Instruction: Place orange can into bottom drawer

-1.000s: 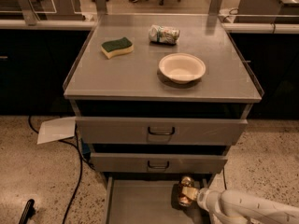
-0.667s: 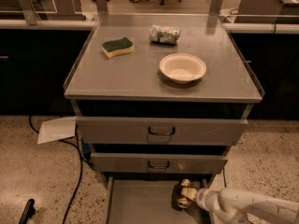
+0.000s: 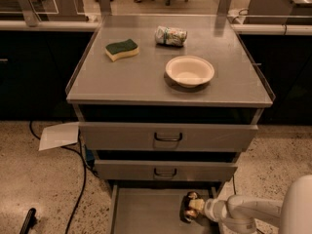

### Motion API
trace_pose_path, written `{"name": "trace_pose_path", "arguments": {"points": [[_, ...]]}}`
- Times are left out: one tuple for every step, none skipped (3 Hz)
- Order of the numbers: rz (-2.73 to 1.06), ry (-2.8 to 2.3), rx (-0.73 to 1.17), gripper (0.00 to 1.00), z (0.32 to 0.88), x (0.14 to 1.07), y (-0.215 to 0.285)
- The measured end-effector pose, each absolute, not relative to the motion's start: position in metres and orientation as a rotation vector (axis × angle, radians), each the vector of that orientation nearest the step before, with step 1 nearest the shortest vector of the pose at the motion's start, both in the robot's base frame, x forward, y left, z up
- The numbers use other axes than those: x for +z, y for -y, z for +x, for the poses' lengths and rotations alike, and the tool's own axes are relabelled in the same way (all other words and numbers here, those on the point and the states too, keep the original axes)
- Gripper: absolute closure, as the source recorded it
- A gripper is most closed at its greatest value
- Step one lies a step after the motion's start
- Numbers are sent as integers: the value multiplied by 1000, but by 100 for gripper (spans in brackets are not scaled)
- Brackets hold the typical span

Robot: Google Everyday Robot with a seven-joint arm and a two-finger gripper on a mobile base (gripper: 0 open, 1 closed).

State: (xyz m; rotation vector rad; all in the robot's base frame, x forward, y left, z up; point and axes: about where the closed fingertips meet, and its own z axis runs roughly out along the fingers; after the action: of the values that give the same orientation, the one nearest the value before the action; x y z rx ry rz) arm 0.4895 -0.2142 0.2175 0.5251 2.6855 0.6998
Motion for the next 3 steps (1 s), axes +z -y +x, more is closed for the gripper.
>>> {"name": "trace_pose_path", "arguments": {"points": [[525, -2687, 700, 81, 489, 217, 214], [525, -2687, 700, 58, 489, 217, 214], [525, -2687, 700, 35, 489, 217, 214]]}}
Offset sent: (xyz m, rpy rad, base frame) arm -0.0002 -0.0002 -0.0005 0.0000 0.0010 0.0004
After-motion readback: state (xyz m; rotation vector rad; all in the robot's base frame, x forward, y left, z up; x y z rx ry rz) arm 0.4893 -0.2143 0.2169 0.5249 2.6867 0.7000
